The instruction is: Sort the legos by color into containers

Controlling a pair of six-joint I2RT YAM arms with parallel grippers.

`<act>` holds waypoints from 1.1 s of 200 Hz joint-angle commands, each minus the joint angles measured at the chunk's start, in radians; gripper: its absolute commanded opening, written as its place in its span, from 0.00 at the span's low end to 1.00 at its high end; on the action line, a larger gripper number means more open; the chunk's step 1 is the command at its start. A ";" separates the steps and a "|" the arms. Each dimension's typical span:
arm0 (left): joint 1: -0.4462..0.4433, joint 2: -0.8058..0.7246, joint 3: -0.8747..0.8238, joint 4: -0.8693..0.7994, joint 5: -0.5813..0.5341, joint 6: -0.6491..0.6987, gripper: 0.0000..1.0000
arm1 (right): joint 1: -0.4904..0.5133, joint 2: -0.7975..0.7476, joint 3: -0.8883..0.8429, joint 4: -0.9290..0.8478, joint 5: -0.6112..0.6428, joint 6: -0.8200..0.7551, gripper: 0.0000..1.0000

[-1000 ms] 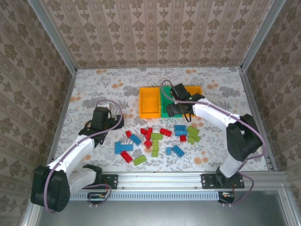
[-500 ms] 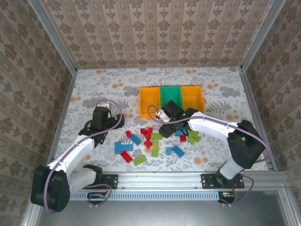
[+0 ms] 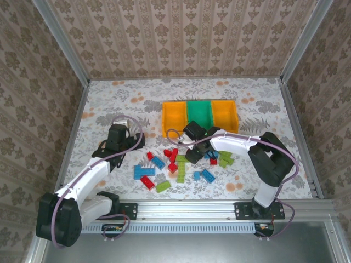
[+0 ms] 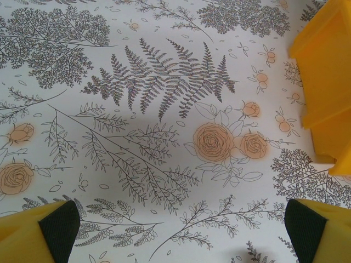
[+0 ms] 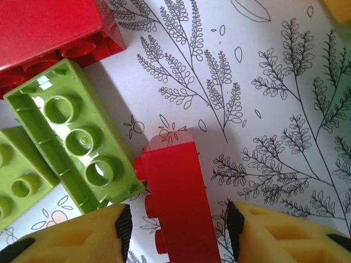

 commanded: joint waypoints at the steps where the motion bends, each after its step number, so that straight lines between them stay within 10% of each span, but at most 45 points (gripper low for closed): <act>1: -0.004 -0.009 -0.008 0.000 -0.001 -0.013 1.00 | 0.006 0.015 0.029 -0.034 0.006 -0.019 0.42; 114: -0.007 -0.018 0.016 -0.104 -0.072 -0.045 1.00 | -0.139 -0.125 0.123 0.076 0.062 0.230 0.20; 220: -0.072 -0.092 -0.041 -0.334 -0.056 -0.240 1.00 | -0.256 0.284 0.540 -0.167 0.155 0.561 0.22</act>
